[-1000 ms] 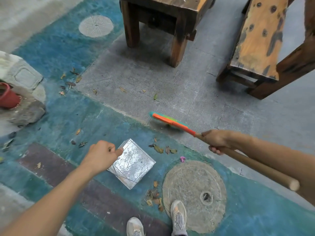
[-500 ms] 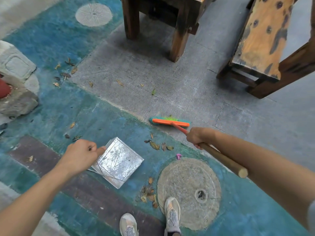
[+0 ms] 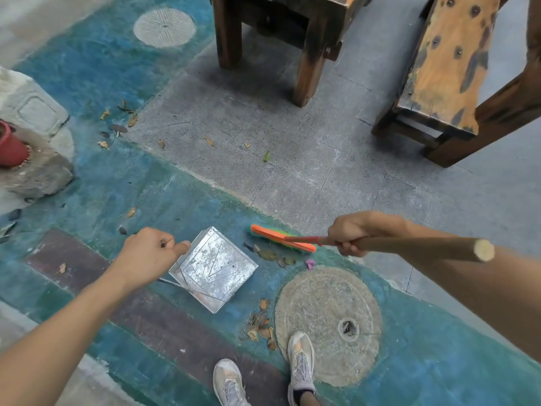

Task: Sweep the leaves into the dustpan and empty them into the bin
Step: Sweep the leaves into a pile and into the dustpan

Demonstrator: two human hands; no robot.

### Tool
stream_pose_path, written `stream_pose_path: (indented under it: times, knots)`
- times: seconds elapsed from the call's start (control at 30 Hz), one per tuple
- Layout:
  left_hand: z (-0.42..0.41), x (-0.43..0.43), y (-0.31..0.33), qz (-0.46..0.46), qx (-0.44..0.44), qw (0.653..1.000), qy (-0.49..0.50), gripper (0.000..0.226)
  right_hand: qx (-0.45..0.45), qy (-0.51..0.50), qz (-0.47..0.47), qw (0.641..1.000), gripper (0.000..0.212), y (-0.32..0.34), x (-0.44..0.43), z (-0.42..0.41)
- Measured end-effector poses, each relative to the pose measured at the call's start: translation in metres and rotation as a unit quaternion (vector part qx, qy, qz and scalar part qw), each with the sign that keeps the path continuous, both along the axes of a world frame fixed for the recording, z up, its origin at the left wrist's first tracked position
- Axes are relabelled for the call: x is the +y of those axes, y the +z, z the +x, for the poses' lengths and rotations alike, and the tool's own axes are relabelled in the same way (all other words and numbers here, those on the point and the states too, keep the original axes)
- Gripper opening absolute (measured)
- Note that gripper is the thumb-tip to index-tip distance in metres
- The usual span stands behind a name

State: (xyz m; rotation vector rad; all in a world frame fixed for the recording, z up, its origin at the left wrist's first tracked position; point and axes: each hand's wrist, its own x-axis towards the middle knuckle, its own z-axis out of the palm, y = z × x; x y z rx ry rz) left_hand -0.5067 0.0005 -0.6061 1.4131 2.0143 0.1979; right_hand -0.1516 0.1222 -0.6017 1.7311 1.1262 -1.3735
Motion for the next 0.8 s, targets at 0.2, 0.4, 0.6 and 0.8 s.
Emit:
stream_pose_path:
  times: [0.2, 0.4, 0.6, 0.8]
  knots:
    - [-0.009, -0.011, 0.003, 0.011, -0.003, 1.0, -0.005, 0.064, 0.032, 0.055, 0.083, 0.995, 0.026, -0.033, 0.012, -0.046]
    - [-0.02, -0.023, 0.007, 0.01, 0.008, 1.0, -0.01, 0.063, 0.041, 0.248, 0.093, 0.963, 0.016, -0.035, -0.045, -0.079]
    - [-0.029, -0.028, 0.014, 0.013, 0.018, 0.999, -0.024, 0.063, 0.011, 0.302, -0.015, 0.953, 0.021, -0.009, -0.087, -0.043]
    - [-0.035, -0.032, 0.019, 0.006, 0.03, 0.999, -0.028, 0.06, 0.029, 0.058, 0.006, 0.998, 0.03, 0.014, -0.053, 0.008]
